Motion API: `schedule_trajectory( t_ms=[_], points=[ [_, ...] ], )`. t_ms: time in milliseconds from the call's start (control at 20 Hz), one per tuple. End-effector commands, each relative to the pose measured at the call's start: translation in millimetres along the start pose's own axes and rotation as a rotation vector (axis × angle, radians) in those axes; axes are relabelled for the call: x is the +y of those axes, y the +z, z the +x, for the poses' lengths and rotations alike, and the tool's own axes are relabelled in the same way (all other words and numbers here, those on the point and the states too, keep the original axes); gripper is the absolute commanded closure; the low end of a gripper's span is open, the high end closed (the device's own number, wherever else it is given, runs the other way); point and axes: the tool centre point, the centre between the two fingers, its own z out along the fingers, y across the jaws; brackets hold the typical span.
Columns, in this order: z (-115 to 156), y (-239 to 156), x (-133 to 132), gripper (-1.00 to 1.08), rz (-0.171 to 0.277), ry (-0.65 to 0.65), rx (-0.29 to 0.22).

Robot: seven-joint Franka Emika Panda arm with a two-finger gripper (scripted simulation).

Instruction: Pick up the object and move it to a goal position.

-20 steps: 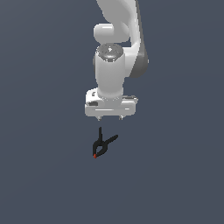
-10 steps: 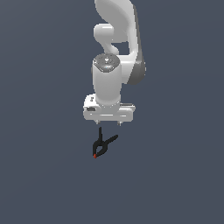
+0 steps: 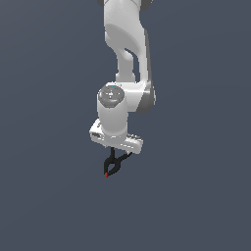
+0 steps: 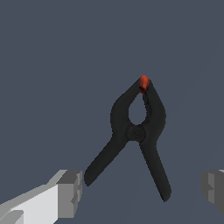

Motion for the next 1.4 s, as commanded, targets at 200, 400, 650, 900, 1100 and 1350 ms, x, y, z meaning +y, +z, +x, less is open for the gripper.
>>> schedule_trajectory(
  t_ms=[200, 400, 650, 900, 1100, 1350],
  points=[
    [11.4, 31.0, 8.9, -0.92, -0.002, 0.128, -0.004],
    [14.6, 41.2, 11.9, -0.92, -0.004, 0.169, -0.006],
    [14.9, 43.9, 12.9, -0.92, -0.005, 0.177, -0.007],
    [14.7, 53.0, 12.8, -0.92, -0.005, 0.178, -0.007],
    [14.2, 72.9, 13.4, -0.92, -0.004, 0.18, -0.006],
    [14.1, 92.4, 13.6, -0.92, -0.004, 0.182, -0.006]
  ],
)
